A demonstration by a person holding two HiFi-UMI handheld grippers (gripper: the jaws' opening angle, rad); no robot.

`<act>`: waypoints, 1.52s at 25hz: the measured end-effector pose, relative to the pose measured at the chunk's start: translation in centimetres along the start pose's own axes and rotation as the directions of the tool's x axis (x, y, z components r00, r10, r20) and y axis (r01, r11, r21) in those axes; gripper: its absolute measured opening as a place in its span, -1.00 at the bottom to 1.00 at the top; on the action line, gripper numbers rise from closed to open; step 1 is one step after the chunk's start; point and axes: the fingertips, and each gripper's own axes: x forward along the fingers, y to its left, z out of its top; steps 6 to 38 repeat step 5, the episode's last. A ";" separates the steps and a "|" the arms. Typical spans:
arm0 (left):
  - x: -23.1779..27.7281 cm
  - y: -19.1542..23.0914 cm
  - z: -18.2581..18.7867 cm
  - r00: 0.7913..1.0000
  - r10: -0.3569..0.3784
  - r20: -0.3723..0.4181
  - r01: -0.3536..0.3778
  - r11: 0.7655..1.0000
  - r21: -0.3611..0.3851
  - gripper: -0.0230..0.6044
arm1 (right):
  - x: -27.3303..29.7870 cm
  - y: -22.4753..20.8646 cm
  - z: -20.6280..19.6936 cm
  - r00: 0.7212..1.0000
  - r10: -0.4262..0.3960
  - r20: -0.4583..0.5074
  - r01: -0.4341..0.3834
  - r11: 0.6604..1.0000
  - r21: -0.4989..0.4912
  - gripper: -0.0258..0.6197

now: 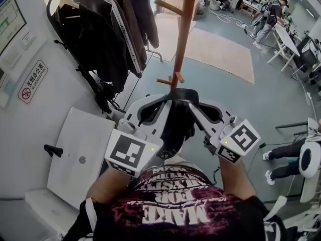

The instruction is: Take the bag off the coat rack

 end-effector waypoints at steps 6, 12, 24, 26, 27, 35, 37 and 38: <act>1.2 -0.2 -1.1 0.999 -0.022 -0.029 0.021 1.000 -0.007 -0.90 | -0.1 -1.2 -1.1 1.000 -0.015 -0.016 0.015 0.999 0.034 -0.89; 1.2 -0.2 -1.1 0.999 -0.022 -0.029 0.021 1.000 -0.007 -0.90 | -0.1 -1.2 -1.1 1.000 -0.015 -0.016 0.015 0.999 0.034 -0.89; 1.2 -0.2 -1.1 0.999 -0.022 -0.029 0.021 1.000 -0.007 -0.90 | -0.1 -1.2 -1.1 1.000 -0.015 -0.016 0.015 0.999 0.034 -0.89; 1.2 -0.2 -1.1 0.999 -0.022 -0.029 0.021 1.000 -0.007 -0.90 | -0.1 -1.2 -1.1 1.000 -0.015 -0.016 0.015 0.999 0.034 -0.89; 1.2 -0.2 -1.1 0.999 -0.022 -0.029 0.021 1.000 -0.007 -0.90 | -0.1 -1.2 -1.1 1.000 -0.015 -0.016 0.015 0.999 0.034 -0.89; 1.2 -0.2 -1.1 0.999 -0.022 -0.029 0.021 1.000 -0.007 -0.90 | -0.1 -1.2 -1.1 1.000 -0.015 -0.016 0.015 0.999 0.034 -0.89; 1.2 -0.2 -1.1 0.999 -0.022 -0.029 0.021 1.000 -0.007 -0.90 | -0.1 -1.2 -1.1 1.000 -0.015 -0.016 0.015 0.999 0.034 -0.89; 1.2 -0.2 -1.1 0.999 -0.022 -0.029 0.021 1.000 -0.007 -0.90 | -0.1 -1.2 -1.1 1.000 -0.015 -0.016 0.015 0.999 0.034 -0.89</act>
